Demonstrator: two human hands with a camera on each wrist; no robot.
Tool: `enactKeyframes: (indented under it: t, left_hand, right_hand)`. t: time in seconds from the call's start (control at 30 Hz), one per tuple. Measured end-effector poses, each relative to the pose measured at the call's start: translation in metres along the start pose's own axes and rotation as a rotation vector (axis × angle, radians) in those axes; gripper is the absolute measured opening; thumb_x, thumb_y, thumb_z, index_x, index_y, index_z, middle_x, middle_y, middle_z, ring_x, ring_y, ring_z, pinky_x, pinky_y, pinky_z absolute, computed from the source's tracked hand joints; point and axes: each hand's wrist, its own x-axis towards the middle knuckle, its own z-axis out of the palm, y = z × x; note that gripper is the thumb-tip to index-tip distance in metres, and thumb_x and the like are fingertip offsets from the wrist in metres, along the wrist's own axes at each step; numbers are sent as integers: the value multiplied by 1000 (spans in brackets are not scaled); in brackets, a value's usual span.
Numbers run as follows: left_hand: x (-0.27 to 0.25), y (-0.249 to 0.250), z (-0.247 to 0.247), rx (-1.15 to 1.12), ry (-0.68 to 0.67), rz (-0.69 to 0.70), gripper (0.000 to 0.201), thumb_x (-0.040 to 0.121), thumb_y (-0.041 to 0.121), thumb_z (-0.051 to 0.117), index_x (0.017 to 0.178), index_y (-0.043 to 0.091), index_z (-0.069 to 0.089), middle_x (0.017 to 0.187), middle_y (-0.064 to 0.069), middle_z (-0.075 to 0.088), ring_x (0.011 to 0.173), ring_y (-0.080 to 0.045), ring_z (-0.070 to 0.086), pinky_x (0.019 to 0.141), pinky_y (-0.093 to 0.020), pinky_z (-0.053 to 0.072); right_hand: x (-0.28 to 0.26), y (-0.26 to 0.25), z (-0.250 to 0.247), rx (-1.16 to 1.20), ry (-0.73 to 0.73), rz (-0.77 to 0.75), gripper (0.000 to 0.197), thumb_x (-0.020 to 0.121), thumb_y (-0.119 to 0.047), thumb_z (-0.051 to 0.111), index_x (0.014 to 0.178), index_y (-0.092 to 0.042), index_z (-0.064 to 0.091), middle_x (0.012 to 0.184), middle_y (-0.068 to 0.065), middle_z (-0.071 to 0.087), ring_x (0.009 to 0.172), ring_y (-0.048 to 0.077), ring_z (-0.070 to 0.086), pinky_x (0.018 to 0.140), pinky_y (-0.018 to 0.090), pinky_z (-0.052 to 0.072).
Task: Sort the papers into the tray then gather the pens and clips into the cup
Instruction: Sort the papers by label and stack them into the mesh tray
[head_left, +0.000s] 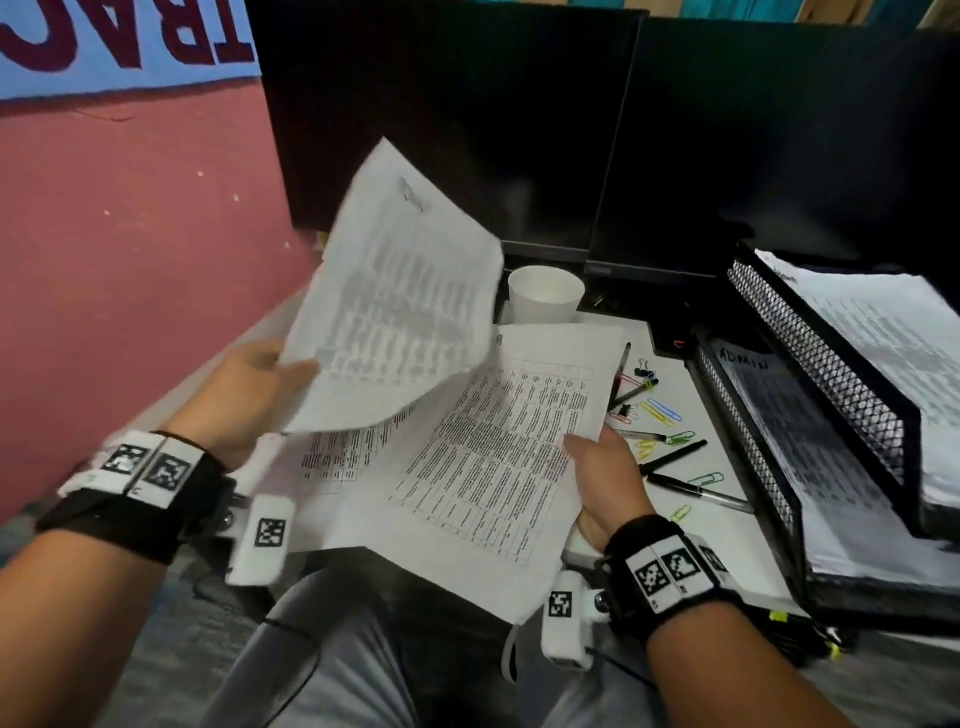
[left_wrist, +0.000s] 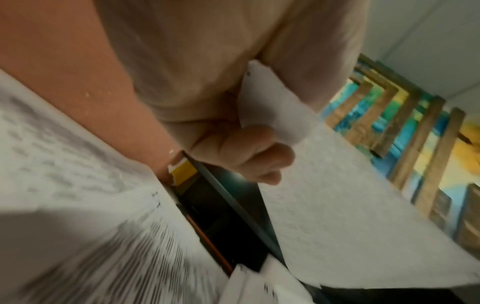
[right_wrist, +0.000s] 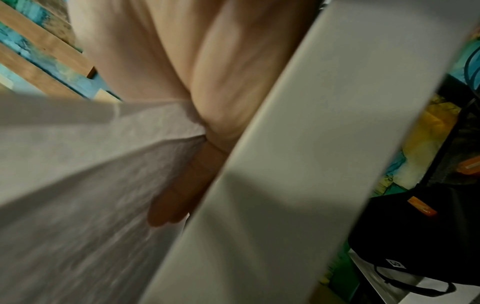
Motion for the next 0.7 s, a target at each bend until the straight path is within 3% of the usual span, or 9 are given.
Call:
enactKeyframes:
  t: [0.07, 0.1, 0.17, 0.2, 0.27, 0.4, 0.5, 0.63, 0.7]
  left_hand:
    - [-9, -9, 20, 150, -138, -16, 15, 105, 17, 61, 104, 20, 76, 96, -3, 83, 94, -38, 79, 89, -61, 61]
    - [-12, -13, 30, 202, -188, -8, 15, 105, 19, 62, 103, 20, 77, 91, -2, 83, 89, -36, 79, 84, -59, 63]
    - [-21, -16, 48, 299, -259, 31, 18, 105, 17, 62, 97, 20, 77, 75, 6, 80, 66, -14, 77, 61, -35, 62]
    - [-25, -16, 56, 327, -292, 43, 20, 105, 15, 61, 94, 21, 77, 72, 9, 79, 61, -7, 74, 59, -26, 57]
    - [-31, -15, 69, 357, -348, 57, 20, 105, 16, 61, 93, 24, 75, 80, 4, 82, 72, -11, 78, 68, -29, 61]
    - [-31, -17, 74, 392, -390, 33, 20, 107, 28, 57, 94, 24, 71, 86, 1, 76, 81, -23, 73, 74, -35, 57]
    - [-24, -16, 59, 382, -273, 33, 27, 109, 33, 53, 93, 24, 73, 92, 3, 75, 83, -21, 66, 78, -35, 50]
    - [-9, -18, 26, 387, -79, -22, 29, 104, 35, 64, 129, 24, 72, 146, -4, 62, 129, -26, 61, 108, -44, 46]
    - [-3, -21, 13, 390, 0, -72, 32, 97, 36, 73, 128, 26, 70, 151, -10, 59, 126, -33, 66, 96, -46, 56]
  right_hand:
    - [-1, -2, -1, 48, 3, 5, 32, 106, -2, 47, 126, -16, 67, 112, 8, 78, 101, 30, 75, 85, 48, 63]
    - [-2, -2, -1, 75, 0, 9, 30, 108, -6, 46, 127, -17, 66, 113, 7, 77, 102, 29, 74, 86, 46, 62]
    - [-3, 0, 0, 127, 2, 5, 31, 109, -25, 52, 138, -18, 62, 124, 5, 75, 113, 27, 72, 100, 49, 58]
    - [-2, 1, 1, 158, -8, 12, 44, 104, -39, 61, 143, -19, 59, 131, 3, 74, 118, 26, 71, 106, 51, 55]
    - [-1, 3, 0, 164, -47, 30, 66, 92, -49, 75, 148, -20, 57, 136, 3, 72, 122, 25, 71, 109, 52, 53]
    - [5, 6, -4, -39, -93, -54, 36, 102, -1, 63, 135, -14, 67, 125, 4, 77, 115, 28, 74, 105, 54, 55]
    - [10, 10, -6, -86, -83, -59, 38, 103, 4, 56, 136, -12, 65, 127, 6, 76, 115, 30, 73, 105, 55, 55]
    - [13, 11, -7, -78, -69, -52, 37, 103, 5, 55, 135, -12, 64, 125, 8, 75, 112, 30, 73, 99, 51, 58]
    - [13, 12, -6, -89, -65, -59, 35, 103, 6, 55, 130, -14, 66, 124, 8, 76, 112, 31, 73, 100, 54, 58]
